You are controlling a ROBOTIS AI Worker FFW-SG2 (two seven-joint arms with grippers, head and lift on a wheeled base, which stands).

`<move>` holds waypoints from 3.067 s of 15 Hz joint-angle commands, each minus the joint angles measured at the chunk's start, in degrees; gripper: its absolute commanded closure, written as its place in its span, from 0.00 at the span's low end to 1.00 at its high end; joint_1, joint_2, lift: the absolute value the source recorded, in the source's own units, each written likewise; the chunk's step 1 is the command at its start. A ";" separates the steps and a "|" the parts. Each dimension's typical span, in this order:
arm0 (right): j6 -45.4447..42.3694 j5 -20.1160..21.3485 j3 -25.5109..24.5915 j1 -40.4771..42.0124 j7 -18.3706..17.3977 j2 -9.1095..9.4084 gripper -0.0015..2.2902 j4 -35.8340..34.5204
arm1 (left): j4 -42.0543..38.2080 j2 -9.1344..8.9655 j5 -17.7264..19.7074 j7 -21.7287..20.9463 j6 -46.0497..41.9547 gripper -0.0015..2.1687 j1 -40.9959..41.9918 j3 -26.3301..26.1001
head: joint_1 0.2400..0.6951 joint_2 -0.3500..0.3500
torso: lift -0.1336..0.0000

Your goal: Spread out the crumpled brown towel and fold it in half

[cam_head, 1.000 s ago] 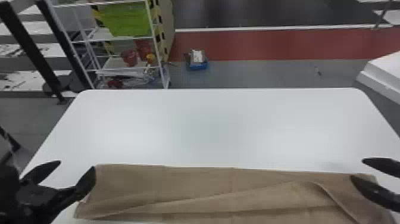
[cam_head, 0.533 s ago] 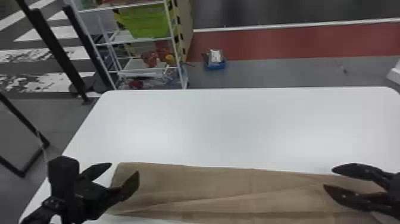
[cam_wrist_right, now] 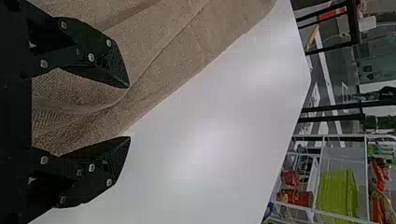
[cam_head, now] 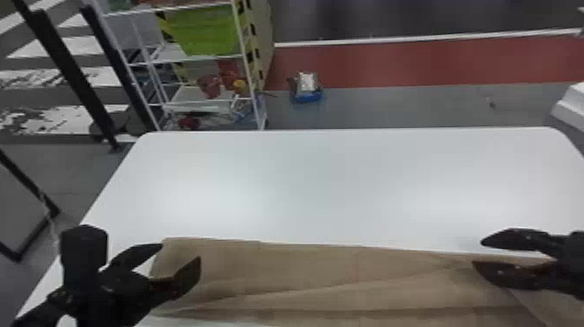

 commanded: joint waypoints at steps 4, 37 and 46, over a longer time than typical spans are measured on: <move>-0.48 0.24 0.53 -0.05 0.19 -2.32 0.26 -1.13 | -1.76 -0.24 -1.65 1.22 1.49 0.15 1.71 -6.66 | 1.00 0.61 | 0.07; 8.84 7.71 12.74 -2.69 0.19 -9.79 0.45 -2.71 | 3.96 -0.24 -10.53 -1.68 16.78 0.82 -6.73 -11.76 | 1.00 0.54 | 0.07; 11.47 -2.14 5.98 7.51 0.19 -12.43 0.48 -12.73 | 3.34 -0.24 -11.14 -1.77 16.78 0.82 -6.99 -11.41 | 1.00 0.56 | 0.07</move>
